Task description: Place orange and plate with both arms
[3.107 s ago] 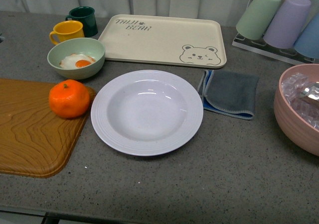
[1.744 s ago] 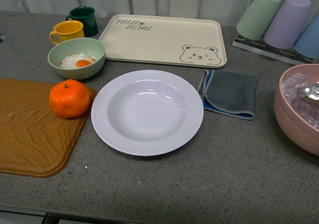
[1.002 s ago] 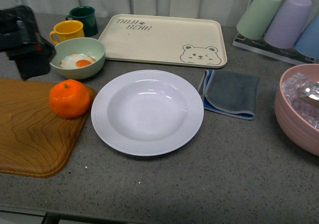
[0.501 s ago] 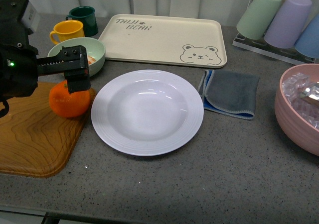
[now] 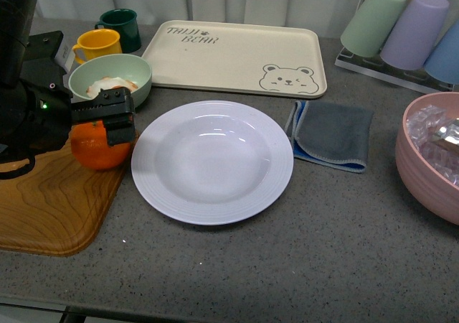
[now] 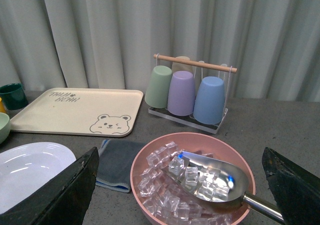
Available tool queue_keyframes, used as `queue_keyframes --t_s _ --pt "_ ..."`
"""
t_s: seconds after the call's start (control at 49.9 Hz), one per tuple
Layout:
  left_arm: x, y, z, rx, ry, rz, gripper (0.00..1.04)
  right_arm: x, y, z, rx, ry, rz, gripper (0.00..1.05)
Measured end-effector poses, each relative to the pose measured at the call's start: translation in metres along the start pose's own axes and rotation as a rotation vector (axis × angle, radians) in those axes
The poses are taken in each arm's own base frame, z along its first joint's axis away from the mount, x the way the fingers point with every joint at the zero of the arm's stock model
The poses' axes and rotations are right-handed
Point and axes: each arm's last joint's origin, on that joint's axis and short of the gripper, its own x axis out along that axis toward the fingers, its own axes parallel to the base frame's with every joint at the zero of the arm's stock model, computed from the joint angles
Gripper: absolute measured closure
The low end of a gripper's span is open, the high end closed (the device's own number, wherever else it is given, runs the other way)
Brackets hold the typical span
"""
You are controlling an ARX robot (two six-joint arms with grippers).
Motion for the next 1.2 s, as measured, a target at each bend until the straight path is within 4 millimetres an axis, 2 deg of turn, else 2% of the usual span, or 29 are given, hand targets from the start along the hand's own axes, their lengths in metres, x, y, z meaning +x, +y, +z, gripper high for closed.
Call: queue_keyframes --t_s 0.261,0.381,0.481,0.601,0.782,0.922,1.082,1.203 --pt "0.003 0.0 0.0 -0.005 0.003 0.009 0.47 0.0 0.0 0.0 0.0 0.0 0.0 0.09" --pt "0.003 0.0 0.0 -0.003 0.002 0.012 0.54 0.0 0.0 0.0 0.0 0.0 0.0 0.09" --pt "0.0 0.0 0.002 -0.002 -0.003 0.016 0.56 0.0 0.0 0.0 0.0 0.0 0.0 0.09" --pt "-0.015 -0.008 0.012 0.006 -0.048 -0.008 0.57 0.0 0.0 0.0 0.0 0.0 0.0 0.09" --pt "-0.033 -0.035 0.018 0.048 -0.097 -0.077 0.57 0.0 0.0 0.0 0.0 0.0 0.0 0.09" --pt "-0.035 -0.06 0.008 0.098 -0.085 -0.124 0.57 0.0 0.0 0.0 0.0 0.0 0.0 0.09" --pt "-0.029 -0.103 -0.017 0.167 -0.05 -0.192 0.57 0.0 0.0 0.0 0.0 0.0 0.0 0.09" --pt "-0.018 -0.119 -0.032 0.2 -0.016 -0.201 0.57 0.0 0.0 0.0 0.0 0.0 0.0 0.09"
